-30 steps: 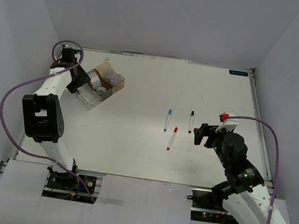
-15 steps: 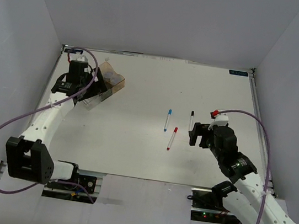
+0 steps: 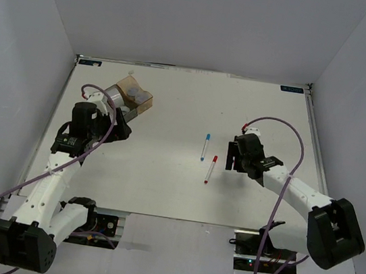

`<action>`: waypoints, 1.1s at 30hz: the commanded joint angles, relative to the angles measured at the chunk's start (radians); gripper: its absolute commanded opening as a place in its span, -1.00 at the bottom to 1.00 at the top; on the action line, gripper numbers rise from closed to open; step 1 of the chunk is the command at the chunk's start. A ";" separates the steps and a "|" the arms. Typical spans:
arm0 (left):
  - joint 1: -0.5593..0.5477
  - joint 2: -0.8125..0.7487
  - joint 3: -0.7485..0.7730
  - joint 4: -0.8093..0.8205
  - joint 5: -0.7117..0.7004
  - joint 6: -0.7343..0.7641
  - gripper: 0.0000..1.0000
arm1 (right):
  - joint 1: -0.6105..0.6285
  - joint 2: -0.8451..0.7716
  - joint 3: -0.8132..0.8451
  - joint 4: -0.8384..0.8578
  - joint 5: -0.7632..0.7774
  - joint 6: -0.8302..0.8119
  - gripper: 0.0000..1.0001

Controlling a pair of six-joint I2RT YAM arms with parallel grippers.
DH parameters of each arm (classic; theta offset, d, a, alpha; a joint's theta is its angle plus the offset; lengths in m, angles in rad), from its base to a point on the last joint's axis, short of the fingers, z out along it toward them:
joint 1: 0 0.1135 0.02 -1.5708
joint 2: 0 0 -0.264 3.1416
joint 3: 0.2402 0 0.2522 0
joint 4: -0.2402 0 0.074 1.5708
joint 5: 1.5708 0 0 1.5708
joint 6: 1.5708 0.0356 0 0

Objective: Sort the stationery into containers
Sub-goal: Pick up the pen from the center of the board.

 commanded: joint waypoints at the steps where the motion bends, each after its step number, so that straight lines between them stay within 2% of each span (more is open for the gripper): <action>1: 0.001 -0.058 -0.044 0.048 0.056 0.020 0.96 | -0.010 0.071 0.060 0.089 0.054 0.023 0.55; 12: 0.001 -0.098 -0.063 0.051 0.097 0.016 0.96 | -0.036 0.291 0.123 0.175 0.025 0.028 0.36; 18: 0.001 -0.094 -0.069 0.055 0.143 -0.010 0.96 | -0.044 0.359 0.128 0.193 0.029 0.055 0.25; 19: 0.001 -0.091 -0.070 0.055 0.153 -0.015 0.96 | -0.048 0.365 0.126 0.195 0.029 0.058 0.16; 21: 0.001 -0.089 -0.069 0.053 0.177 -0.024 0.96 | -0.053 0.379 0.120 0.198 0.028 0.061 0.10; 26: 0.000 -0.077 -0.081 0.059 0.217 -0.067 0.95 | -0.061 0.385 0.109 0.196 0.026 0.063 -0.39; 33: -0.040 -0.071 -0.081 0.102 0.266 -0.179 0.91 | -0.050 0.312 0.135 0.118 0.045 -0.001 -0.79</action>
